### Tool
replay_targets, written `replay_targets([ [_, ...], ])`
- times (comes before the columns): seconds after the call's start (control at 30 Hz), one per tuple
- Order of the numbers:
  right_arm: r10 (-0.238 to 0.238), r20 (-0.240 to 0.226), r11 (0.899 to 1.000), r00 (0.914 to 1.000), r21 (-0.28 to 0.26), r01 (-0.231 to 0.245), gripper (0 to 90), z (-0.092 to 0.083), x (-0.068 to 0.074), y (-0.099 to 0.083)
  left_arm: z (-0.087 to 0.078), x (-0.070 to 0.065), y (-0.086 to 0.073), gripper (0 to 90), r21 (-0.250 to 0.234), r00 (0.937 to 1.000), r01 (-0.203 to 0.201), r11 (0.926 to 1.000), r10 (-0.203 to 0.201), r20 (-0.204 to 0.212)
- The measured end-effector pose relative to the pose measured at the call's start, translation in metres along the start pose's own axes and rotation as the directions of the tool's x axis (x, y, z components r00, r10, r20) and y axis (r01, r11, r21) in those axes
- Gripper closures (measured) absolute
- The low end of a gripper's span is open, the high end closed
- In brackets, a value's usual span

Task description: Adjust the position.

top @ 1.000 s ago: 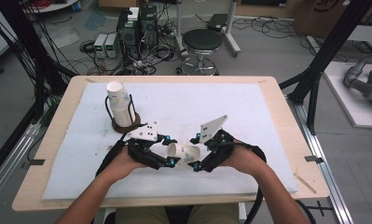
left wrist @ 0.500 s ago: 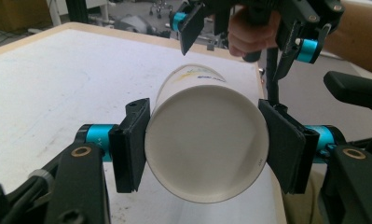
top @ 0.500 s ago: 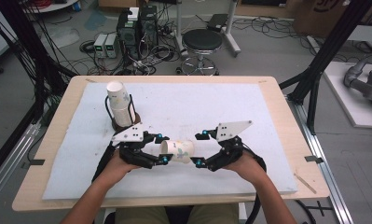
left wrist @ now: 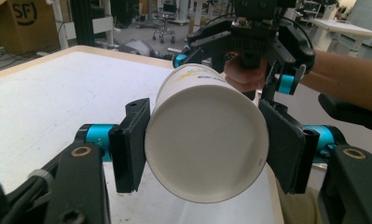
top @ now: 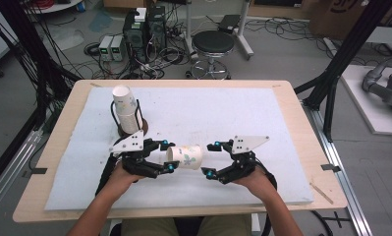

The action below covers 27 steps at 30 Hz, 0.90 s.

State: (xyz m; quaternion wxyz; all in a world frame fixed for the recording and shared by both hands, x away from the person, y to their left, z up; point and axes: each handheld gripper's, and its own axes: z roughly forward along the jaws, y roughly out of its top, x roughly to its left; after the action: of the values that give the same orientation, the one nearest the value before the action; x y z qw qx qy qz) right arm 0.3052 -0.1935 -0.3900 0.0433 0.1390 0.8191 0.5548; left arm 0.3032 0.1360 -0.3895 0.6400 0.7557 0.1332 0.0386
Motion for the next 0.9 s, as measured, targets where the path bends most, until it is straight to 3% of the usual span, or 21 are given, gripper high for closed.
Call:
replay_targets([
  [0.53,0.004,-0.084,0.999,0.9964,-0.031,-0.007,20.1,0.005,0.000,-0.004,-0.001,-0.005,0.005,37.1,-0.025,0.9967,-0.028,0.9993,0.030,0.076],
  [0.8,0.014,-0.144,0.998,0.9895,-0.062,-0.023,20.6,0.009,-0.001,-0.005,0.000,-0.006,0.007,37.1,-0.059,0.9921,-0.021,0.9980,0.028,0.123],
  [0.9,0.008,-0.179,0.996,0.9839,-0.087,-0.024,24.6,0.011,-0.003,-0.004,0.001,-0.007,0.007,37.1,-0.063,0.9904,-0.020,0.9978,0.028,0.135],
])
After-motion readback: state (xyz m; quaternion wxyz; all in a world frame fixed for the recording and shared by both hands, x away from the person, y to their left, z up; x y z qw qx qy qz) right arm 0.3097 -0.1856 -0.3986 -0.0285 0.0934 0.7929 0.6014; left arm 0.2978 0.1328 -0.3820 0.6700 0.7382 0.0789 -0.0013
